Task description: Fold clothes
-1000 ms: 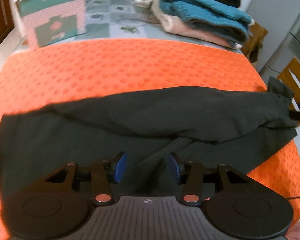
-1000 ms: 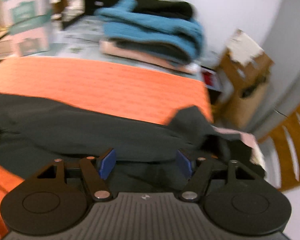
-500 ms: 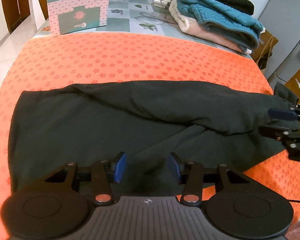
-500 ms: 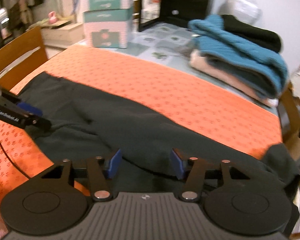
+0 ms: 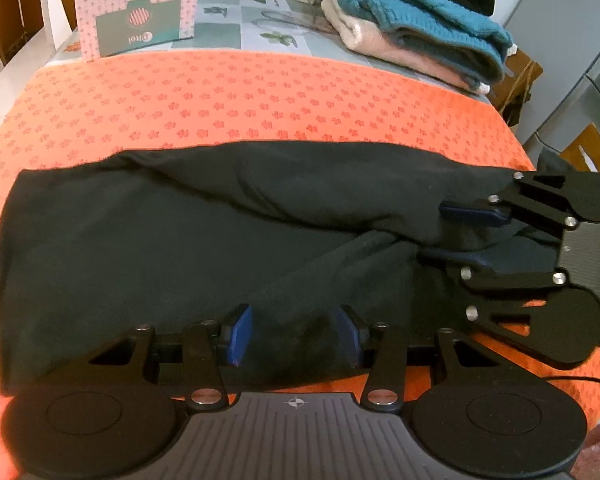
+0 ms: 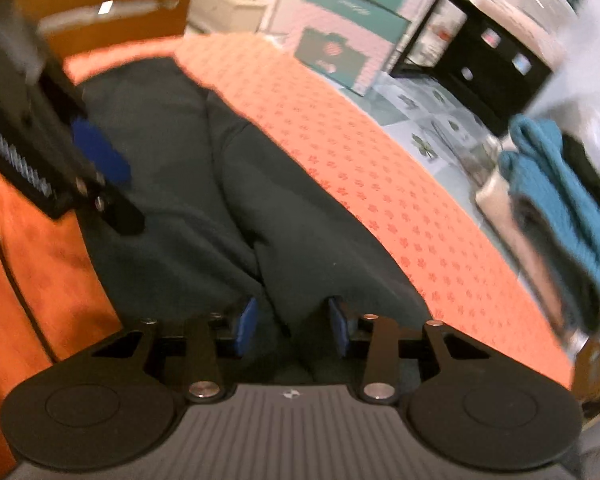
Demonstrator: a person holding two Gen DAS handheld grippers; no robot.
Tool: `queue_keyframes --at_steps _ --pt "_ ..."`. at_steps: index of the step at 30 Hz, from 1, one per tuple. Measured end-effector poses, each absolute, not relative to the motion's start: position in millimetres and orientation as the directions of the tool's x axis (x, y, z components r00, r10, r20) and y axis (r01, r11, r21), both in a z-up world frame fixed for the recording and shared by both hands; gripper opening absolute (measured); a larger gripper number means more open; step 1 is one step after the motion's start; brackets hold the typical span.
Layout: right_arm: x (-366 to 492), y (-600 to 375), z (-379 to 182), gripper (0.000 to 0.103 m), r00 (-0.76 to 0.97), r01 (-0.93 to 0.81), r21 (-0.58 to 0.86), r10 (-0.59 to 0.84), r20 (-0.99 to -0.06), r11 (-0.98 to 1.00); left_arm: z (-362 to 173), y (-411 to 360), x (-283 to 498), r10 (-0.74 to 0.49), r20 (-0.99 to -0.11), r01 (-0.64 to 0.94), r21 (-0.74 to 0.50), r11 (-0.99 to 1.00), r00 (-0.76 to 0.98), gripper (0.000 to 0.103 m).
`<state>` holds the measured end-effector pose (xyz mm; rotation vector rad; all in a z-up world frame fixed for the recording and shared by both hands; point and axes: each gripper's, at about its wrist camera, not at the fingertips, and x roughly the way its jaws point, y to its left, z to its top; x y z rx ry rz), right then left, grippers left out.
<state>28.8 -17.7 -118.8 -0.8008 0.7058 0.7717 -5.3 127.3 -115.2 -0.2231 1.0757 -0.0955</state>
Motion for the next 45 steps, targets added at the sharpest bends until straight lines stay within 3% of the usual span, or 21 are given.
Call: queue_keyframes --at_steps 3,5,11,15,20,28,31,35,39,45 --pt "28.4 -17.0 -125.3 0.012 0.571 -0.801 -0.438 0.301 -0.764 0.409 -116.9 127.1 -5.0 -0.186 -0.860 -0.033 -0.229 0.973 0.475 0.050" --pt "29.5 -18.5 -118.9 0.009 0.589 -0.792 -0.460 0.308 -0.747 0.402 -117.7 127.8 -4.2 -0.185 -0.858 -0.037 -0.231 0.972 0.478 0.050" --pt "39.5 -27.9 -69.2 0.006 0.638 -0.759 -0.473 0.366 -0.678 0.447 -118.3 129.3 -2.2 -0.176 -0.854 -0.048 -0.228 0.972 0.489 0.050" --pt "41.5 -33.2 -51.3 0.006 0.591 -0.795 -0.420 0.403 -0.699 0.437 -113.8 131.3 0.9 -0.169 -0.839 -0.068 -0.237 0.969 0.517 0.050" --pt "43.7 -39.5 -31.0 0.006 0.521 -0.841 -0.347 0.447 -0.727 0.416 -98.3 133.3 7.2 -0.237 -0.779 -0.061 -0.332 0.941 0.581 0.050" --pt "35.0 -36.4 -60.6 0.008 0.306 -0.920 -0.130 0.474 -0.825 0.369 -95.3 138.9 7.1 -0.214 -0.783 -0.091 -0.326 0.941 0.584 0.050" --pt "25.8 -44.2 -61.8 0.016 0.308 -0.904 -0.092 0.486 -0.818 0.418 -98.0 151.9 7.5 -0.170 -0.798 -0.133 -0.298 0.945 0.579 0.049" --pt "25.7 -71.4 -58.2 0.025 0.300 -0.817 0.068 0.523 -0.797 0.572 -101.0 171.7 17.7 -0.091 -0.812 -0.161 -0.222 0.962 0.576 0.048" --pt "28.0 -97.8 -78.4 0.026 0.312 -0.674 0.176 0.492 -0.812 0.717 -101.5 185.0 38.9 -0.043 -0.810 -0.133 -0.149 0.980 0.585 0.048" --pt "29.1 -120.4 -88.4 0.026 0.390 -0.577 0.151 0.433 -0.812 0.803 -101.7 181.4 59.4 -0.027 -0.822 -0.080 -0.088 0.993 0.569 0.042"
